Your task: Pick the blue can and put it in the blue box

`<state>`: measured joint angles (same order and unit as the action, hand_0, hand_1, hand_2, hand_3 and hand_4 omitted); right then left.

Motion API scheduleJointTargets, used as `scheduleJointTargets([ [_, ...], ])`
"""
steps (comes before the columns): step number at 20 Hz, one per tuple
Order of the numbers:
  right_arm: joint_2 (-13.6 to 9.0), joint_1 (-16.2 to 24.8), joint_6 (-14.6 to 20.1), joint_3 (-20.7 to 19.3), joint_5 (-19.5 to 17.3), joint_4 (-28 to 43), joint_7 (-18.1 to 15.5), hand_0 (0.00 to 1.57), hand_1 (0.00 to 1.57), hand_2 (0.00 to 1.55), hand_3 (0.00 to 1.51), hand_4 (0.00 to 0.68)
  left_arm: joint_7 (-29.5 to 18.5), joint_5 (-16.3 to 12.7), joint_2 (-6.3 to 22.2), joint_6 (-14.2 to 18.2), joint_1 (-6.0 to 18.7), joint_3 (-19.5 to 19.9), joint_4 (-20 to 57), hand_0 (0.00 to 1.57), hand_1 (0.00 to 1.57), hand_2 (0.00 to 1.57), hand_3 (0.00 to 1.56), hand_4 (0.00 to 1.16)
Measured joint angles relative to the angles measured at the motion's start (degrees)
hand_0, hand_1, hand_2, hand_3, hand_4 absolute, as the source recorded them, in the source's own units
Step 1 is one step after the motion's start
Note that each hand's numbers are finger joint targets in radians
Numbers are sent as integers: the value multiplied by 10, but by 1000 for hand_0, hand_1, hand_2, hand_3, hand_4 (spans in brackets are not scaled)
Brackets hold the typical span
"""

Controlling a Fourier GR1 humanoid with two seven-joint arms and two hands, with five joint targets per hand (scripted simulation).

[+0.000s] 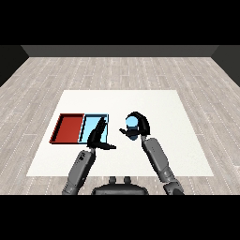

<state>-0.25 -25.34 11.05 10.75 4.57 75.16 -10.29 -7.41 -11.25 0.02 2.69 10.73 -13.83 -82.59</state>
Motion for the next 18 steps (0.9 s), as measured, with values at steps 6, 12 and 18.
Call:
scheduleJointTargets([
  [6,2,-4,14,30,1,15,8,1425,1425,1455,1423,624,-10,2,0,45,48,-37,55,0,0,0,0,0],
  [12,2,-11,16,47,5,5,-2,1432,1432,1463,1427,613,-25,-9,0,69,55,-70,79,0,0,0,0,0],
  [18,2,-3,28,68,2,36,17,1442,1442,1461,1418,613,-36,-36,0,91,78,-96,115,0,0,0,0,0],
])
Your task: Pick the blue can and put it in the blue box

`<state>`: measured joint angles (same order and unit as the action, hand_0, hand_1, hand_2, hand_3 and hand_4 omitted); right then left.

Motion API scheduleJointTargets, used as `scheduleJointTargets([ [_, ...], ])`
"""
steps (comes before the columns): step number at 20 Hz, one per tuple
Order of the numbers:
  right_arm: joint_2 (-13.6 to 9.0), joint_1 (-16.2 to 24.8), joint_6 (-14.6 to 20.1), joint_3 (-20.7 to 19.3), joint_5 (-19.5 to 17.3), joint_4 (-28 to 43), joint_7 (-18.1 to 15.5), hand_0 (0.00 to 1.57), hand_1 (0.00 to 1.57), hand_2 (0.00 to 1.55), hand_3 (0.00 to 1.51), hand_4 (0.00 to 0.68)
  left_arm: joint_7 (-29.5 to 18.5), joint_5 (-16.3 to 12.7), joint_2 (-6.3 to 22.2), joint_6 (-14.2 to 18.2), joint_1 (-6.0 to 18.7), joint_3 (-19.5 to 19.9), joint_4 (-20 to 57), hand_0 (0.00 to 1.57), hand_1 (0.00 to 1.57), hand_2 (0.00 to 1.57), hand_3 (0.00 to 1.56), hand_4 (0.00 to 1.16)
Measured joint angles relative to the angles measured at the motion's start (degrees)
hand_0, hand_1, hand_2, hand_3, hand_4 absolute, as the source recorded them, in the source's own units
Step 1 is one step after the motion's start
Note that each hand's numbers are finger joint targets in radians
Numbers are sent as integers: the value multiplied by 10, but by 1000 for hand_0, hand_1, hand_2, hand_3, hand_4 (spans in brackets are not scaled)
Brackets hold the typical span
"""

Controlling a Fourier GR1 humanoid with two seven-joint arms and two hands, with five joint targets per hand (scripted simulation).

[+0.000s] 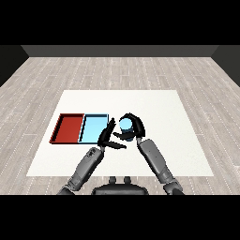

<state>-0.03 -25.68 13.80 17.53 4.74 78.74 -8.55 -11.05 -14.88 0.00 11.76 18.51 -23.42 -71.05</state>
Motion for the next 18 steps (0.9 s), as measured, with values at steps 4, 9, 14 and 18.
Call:
scheduleJointTargets([
  [4,0,5,-7,4,-4,11,-3,1434,1434,1459,1418,626,-15,-8,0,4,3,-10,15,0,0,0,0,0],
  [9,0,-8,5,25,4,-9,-13,1436,1436,1471,1425,615,-12,-9,1,-2,11,-4,14,0,0,0,0,0],
  [14,0,-24,17,45,29,-36,-31,1476,1476,1466,1416,594,-20,-16,0,5,15,-20,24,0,0,0,0,0],
  [18,0,-31,17,49,39,-46,-39,1452,1452,1459,1411,574,-30,-22,0,7,34,-23,46,0,0,0,0,0],
])
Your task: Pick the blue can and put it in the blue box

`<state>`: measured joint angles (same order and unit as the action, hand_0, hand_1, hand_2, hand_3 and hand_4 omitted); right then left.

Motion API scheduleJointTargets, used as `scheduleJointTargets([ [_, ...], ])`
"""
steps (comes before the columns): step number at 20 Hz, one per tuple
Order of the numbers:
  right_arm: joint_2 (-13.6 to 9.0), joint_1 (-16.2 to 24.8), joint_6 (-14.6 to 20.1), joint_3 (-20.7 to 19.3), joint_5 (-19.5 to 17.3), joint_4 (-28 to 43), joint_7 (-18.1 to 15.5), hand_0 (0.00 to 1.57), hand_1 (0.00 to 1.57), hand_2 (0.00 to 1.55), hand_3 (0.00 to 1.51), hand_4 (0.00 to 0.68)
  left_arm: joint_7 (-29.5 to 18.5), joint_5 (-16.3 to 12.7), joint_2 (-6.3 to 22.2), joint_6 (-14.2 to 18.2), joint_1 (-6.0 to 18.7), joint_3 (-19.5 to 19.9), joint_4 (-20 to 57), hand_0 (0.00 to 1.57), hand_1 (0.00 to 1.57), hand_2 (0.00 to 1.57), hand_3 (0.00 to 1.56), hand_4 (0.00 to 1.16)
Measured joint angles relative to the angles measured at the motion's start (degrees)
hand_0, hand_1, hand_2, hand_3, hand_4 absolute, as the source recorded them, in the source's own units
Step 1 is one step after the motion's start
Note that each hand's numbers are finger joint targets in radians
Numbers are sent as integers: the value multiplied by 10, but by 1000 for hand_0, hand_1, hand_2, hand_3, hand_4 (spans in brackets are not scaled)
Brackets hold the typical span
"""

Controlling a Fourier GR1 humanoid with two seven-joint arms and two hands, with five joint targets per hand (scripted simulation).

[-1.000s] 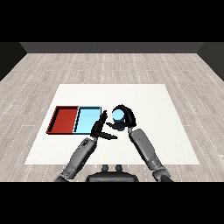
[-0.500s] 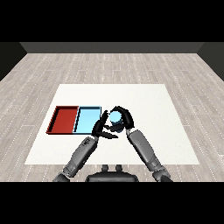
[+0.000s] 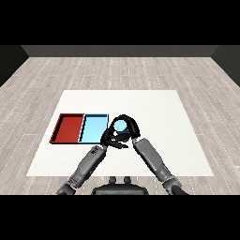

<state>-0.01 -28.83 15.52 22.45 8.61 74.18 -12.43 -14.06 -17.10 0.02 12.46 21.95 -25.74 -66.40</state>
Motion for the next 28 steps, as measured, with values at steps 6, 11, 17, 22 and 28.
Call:
scheduleJointTargets([
  [6,0,10,17,29,2,6,-4,1478,1478,1457,1394,542,-24,-28,0,17,20,-22,18,0,0,0,0,0],
  [11,-3,3,16,41,14,-6,-15,1513,1513,1472,1412,547,-11,-23,4,36,42,-20,37,0,0,0,0,165],
  [17,-11,-4,21,46,26,9,-4,1490,1490,1458,1403,570,30,5,13,71,60,-31,42,0,0,0,0,0],
  [22,-16,-6,30,58,33,1,-11,1487,1487,1462,1403,558,23,40,22,103,63,-48,48,893,893,967,857,651],
  [28,-16,5,25,58,34,15,-10,1484,1484,1454,1401,592,12,23,19,128,52,-57,43,629,629,681,361,654],
])
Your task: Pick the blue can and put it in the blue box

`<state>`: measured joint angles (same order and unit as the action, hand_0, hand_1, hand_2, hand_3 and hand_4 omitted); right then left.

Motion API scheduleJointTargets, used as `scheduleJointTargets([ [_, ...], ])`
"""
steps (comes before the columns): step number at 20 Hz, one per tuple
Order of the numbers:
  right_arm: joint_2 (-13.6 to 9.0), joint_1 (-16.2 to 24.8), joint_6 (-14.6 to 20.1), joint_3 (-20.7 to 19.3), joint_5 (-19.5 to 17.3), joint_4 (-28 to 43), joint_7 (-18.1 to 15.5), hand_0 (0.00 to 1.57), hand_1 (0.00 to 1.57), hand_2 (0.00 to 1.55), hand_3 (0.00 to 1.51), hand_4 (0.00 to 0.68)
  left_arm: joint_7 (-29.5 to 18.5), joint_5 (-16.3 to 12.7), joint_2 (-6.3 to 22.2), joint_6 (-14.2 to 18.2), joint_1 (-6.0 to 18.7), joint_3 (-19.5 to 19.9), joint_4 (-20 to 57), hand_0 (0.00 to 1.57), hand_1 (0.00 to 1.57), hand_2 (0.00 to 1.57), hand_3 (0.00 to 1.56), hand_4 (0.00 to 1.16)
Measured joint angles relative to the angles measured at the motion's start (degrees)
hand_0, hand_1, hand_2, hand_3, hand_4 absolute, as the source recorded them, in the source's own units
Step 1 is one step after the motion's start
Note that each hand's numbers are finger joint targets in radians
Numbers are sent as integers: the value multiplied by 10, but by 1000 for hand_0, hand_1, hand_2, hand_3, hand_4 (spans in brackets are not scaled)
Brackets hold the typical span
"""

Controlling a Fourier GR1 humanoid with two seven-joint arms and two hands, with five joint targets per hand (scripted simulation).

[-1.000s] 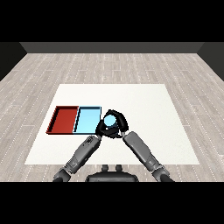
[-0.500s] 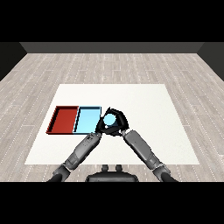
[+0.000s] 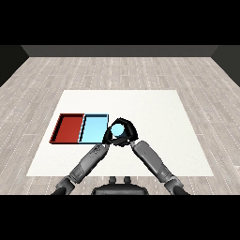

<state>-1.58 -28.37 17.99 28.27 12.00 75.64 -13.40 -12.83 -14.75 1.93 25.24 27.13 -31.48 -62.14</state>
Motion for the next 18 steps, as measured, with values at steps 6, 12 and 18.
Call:
scheduleJointTargets([
  [6,-1,-8,5,-2,-1,2,2,1457,1457,1454,1410,548,1,-35,2,21,9,-8,2,1571,1571,1492,1259,637],
  [12,2,-1,13,-2,14,23,29,0,0,0,0,0,-78,-60,-8,41,-1,2,1,1571,1571,1552,1468,1044],
  [18,7,14,-3,-19,-6,33,46,0,0,0,0,0,-113,-79,-9,64,16,-3,20,1571,1571,1549,1473,1097],
])
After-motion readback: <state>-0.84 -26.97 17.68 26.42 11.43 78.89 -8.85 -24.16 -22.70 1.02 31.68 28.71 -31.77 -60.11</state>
